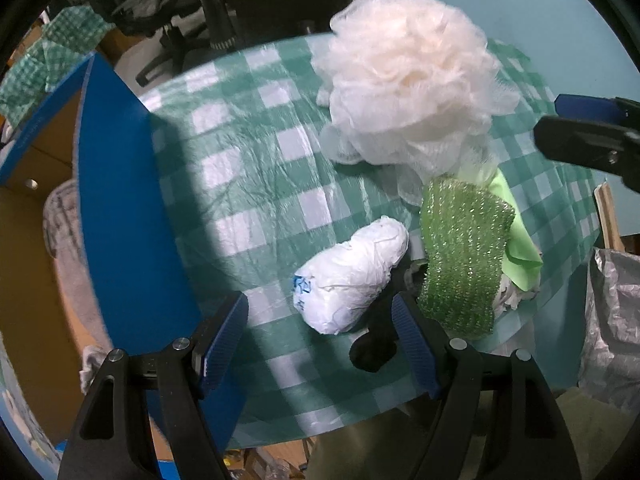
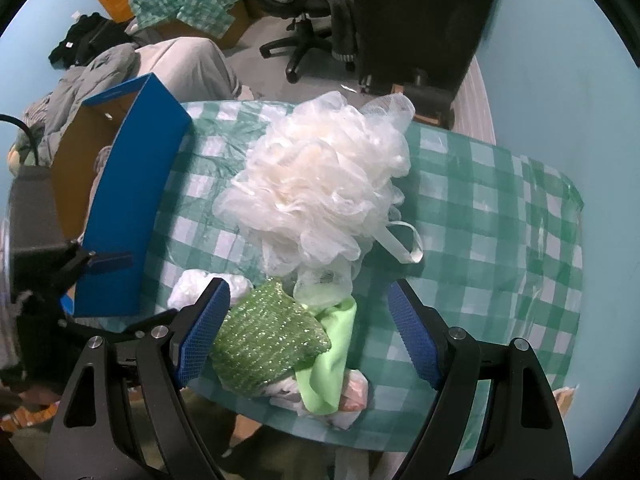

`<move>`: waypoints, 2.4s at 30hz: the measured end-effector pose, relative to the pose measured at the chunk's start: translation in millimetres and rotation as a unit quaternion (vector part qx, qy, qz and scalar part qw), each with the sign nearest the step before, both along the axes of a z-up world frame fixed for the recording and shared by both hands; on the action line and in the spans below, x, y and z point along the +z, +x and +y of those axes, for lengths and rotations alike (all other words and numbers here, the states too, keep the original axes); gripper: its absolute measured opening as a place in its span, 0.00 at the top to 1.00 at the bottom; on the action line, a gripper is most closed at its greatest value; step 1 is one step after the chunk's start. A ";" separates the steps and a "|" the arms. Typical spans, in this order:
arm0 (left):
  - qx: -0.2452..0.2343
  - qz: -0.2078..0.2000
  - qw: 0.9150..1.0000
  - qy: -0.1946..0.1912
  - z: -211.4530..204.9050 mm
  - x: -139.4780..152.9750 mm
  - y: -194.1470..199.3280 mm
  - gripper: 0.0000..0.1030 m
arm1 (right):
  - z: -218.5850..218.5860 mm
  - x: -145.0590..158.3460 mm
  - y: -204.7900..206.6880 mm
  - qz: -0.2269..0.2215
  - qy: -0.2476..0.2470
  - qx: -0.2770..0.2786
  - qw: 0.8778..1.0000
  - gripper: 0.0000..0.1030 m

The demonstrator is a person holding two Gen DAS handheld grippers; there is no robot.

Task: Organize soft objects
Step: 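Grasp the white wrapped item with the left tool while the right tool grasps the white bath puff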

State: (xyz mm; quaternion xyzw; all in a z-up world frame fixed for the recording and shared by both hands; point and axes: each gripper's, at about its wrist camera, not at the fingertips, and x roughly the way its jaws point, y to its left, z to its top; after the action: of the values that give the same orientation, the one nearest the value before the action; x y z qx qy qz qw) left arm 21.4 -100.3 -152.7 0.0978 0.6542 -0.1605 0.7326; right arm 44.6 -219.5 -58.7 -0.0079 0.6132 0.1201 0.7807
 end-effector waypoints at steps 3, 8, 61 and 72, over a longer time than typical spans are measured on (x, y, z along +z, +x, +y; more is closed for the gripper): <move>-0.001 0.011 1.000 0.002 -3.6 -9.8 0.8 0.26 | -2.3 -4.3 1.9 0.004 0.001 -0.002 1.000 0.21; -0.005 0.026 1.000 0.011 -11.6 -22.8 3.3 0.26 | -1.1 -10.8 3.3 0.009 0.002 0.001 1.000 0.21; 0.132 0.012 0.991 -0.011 30.0 -16.0 53.4 0.47 | 33.9 -109.8 98.2 0.076 -0.015 0.020 0.997 0.19; 0.137 0.009 0.990 -0.022 32.5 -6.6 44.5 0.47 | 31.9 -88.8 72.4 0.020 -0.012 0.067 0.997 0.47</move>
State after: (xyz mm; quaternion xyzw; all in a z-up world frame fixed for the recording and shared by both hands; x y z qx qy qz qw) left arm 65.9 -67.7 -159.3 -0.0104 0.6640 -0.0734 0.7440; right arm 117.0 -187.6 -147.5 -0.0566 0.6280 0.1651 0.7584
